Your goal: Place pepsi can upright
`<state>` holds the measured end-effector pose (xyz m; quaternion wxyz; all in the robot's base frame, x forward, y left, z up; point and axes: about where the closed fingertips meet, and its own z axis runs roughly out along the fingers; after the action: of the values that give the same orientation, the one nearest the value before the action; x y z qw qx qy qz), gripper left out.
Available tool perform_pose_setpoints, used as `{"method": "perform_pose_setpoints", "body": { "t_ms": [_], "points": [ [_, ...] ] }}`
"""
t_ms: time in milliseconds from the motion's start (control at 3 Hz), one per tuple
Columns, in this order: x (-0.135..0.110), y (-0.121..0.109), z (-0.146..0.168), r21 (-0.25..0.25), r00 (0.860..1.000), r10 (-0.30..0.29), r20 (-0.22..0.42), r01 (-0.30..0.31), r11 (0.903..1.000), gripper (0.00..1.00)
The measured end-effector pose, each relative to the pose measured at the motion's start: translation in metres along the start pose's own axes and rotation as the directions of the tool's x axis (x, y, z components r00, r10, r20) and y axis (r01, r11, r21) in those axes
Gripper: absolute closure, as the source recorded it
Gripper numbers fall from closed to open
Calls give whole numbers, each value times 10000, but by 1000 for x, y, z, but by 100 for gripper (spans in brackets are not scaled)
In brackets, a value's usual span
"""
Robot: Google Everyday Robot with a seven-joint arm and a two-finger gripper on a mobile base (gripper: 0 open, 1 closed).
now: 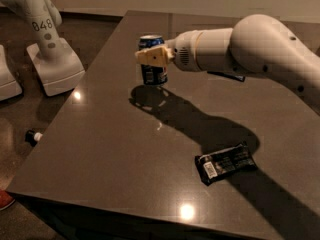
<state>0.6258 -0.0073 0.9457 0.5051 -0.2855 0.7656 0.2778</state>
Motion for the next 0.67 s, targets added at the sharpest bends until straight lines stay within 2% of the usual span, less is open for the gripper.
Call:
{"method": "perform_pose_setpoints", "body": {
  "t_ms": [333,667],
  "points": [
    [-11,-8,-6,-283,9903,-679,1210,718,9970,100],
    [-9,-17,-12,51,9615,-2077,1801,2102,9776,100]
  ]
}}
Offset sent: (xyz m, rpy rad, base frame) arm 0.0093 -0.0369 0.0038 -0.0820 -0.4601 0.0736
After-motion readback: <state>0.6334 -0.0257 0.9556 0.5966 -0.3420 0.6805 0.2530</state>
